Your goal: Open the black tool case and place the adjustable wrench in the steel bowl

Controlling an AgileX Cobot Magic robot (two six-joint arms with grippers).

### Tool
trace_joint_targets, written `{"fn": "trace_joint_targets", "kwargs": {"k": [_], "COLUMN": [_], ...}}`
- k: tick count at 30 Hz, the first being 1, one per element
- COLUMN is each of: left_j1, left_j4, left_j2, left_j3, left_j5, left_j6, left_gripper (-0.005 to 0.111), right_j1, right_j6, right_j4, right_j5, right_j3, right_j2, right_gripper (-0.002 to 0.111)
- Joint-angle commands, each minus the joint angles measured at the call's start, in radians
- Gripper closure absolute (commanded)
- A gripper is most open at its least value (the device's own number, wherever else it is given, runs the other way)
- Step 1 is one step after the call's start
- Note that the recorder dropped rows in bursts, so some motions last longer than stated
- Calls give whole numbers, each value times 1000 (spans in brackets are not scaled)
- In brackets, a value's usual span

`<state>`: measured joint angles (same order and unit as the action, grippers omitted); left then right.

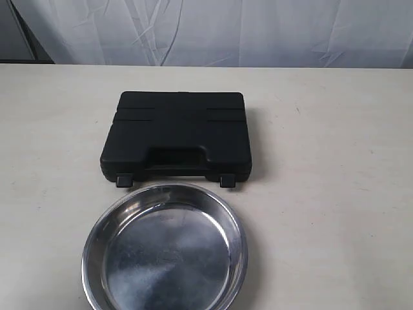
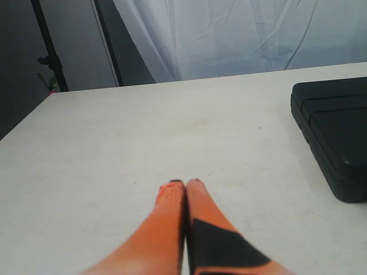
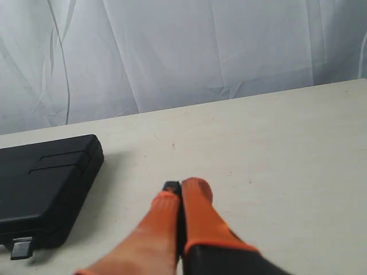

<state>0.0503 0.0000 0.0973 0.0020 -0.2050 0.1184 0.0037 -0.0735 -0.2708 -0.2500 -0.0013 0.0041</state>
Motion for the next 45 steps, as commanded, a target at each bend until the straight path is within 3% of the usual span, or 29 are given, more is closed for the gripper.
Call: {"fn": "trace_joint_targets", "kwargs": {"k": [1, 16, 18, 19, 21, 24, 26, 32, 36, 42, 45], "left_j1": [-3, -3, -3, -3, -3, -3, -3, -3, -3, -3, -3], "left_j4": [0, 0, 0, 0, 0, 0, 0, 0, 0, 0, 0], "left_j2": [-4, -4, -4, -4, -4, -4, -4, -4, -4, -4, -4], "left_j3": [-2, -2, -2, -2, -2, -2, -2, -2, -2, -2, -2], "left_j5": [10, 10, 10, 10, 10, 10, 10, 10, 10, 10, 10], "left_j6": [-5, -6, -6, -6, -6, -6, -6, -6, -6, -6, -6], "left_gripper": [106, 106, 106, 106, 106, 106, 106, 106, 106, 106, 106], "right_j1": [-6, -6, -6, -3, -4, -4, -3, -3, -3, -3, -4], "right_j6": [-2, -2, 120, 234, 252, 257, 486, 542, 778, 1025, 1052], "right_j4": [7, 80, -109, -370, -539, -596, -639, -427, -437, -453, -449], "right_j5": [5, 98, 211, 307, 414, 619, 650, 626, 633, 487, 515], "right_j3": [1, 1, 1, 1, 1, 1, 1, -19, -19, -31, -63], "right_j2": [-4, -4, -4, -4, -4, -4, -4, -4, -4, -4, -4], "right_gripper": [108, 108, 108, 108, 108, 108, 108, 108, 108, 108, 108]}}
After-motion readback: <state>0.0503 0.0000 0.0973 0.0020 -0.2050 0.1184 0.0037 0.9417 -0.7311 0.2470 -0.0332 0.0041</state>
